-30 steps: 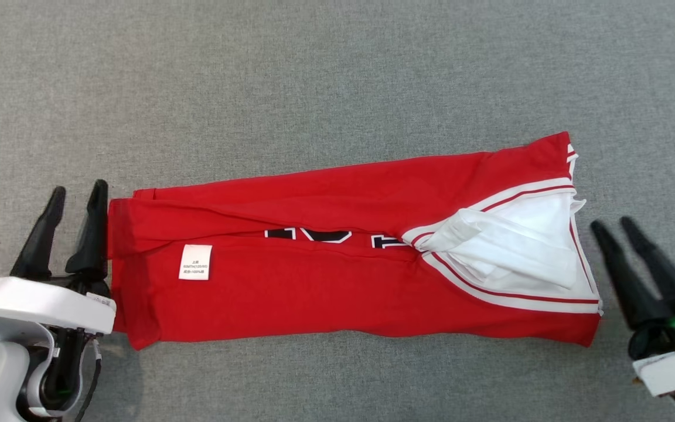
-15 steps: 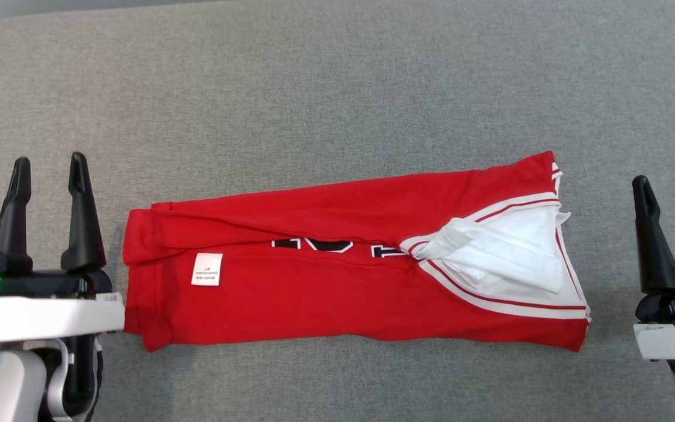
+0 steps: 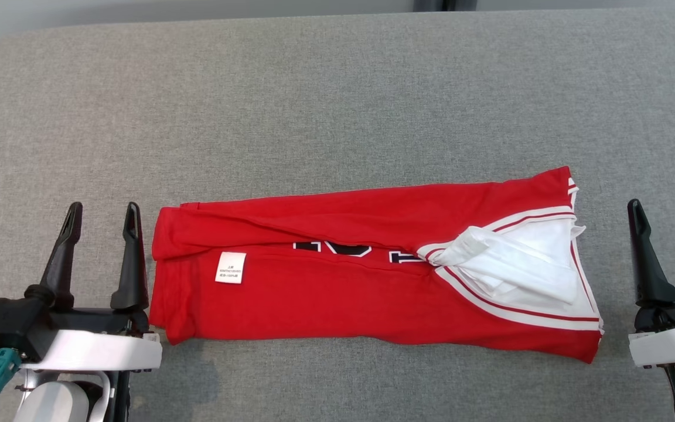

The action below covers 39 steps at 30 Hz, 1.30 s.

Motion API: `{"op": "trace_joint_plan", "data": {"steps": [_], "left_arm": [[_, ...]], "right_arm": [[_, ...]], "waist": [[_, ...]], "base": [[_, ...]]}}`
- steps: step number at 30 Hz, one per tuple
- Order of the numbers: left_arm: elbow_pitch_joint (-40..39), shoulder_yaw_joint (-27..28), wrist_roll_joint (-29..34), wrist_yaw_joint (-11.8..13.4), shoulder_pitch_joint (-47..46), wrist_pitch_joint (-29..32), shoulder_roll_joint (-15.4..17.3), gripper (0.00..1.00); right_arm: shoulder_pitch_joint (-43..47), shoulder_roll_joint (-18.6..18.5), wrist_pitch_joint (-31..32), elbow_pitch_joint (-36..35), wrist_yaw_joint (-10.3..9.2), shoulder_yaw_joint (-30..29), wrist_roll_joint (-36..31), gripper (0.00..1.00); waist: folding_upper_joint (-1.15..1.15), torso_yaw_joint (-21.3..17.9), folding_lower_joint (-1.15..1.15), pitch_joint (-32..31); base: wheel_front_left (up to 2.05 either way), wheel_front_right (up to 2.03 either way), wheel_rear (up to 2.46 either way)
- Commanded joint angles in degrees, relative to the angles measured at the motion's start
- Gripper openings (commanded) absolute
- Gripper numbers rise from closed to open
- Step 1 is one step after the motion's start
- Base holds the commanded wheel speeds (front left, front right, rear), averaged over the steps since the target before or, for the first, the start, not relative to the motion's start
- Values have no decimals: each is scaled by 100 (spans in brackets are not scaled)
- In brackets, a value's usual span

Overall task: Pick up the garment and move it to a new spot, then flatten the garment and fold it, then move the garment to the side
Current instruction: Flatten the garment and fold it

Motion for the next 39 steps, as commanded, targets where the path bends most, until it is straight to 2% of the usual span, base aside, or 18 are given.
{"op": "trace_joint_plan", "data": {"steps": [1, 16, 25, 32, 36, 37, 38, 39], "left_arm": [[38, 9, 60, -10, 22, -18, 10, 100], [239, 0, 170, -100, -151, -19, -37, 100], [290, -76, 230, -165, -349, -19, -152, 100], [357, -94, 288, -250, -410, -19, -268, 100], [391, -65, 306, -267, -387, -19, -315, 100], [394, -61, 313, -278, -389, -19, -322, 100], [397, -55, 312, -289, -393, -19, -328, 100], [404, -49, 315, -300, -397, -19, -330, 100]], "right_arm": [[36, 8, -19, 34, 0, -36, -70, 100], [-35, 54, 126, 271, 0, -49, -128, 100], [-319, 12, 305, 1227, 0, 525, -153, 100], [-421, 96, 534, 1963, -1, 529, -312, 100], [-382, 169, 768, 2200, 0, 726, -228, 100], [-375, 187, 824, 2224, 1, 790, -173, 56], [-364, 195, 895, 2256, 1, 845, -146, 34], [-365, 186, 918, 2266, 2, 888, -112, 0]], "waist": [[0, 14, 0, -6], [0, 32, 0, -5], [0, 200, 0, 190], [0, 281, 0, 248], [0, 270, 0, 231], [0, 261, 0, 228], [0, 250, 0, 226], [0, 237, 0, 224]], "base": [[0, 0, 0], [0, 0, 0], [0, 0, 0], [0, 0, 0], [0, 0, 0], [0, 0, 0], [0, 0, 0], [0, 0, 0]]}}
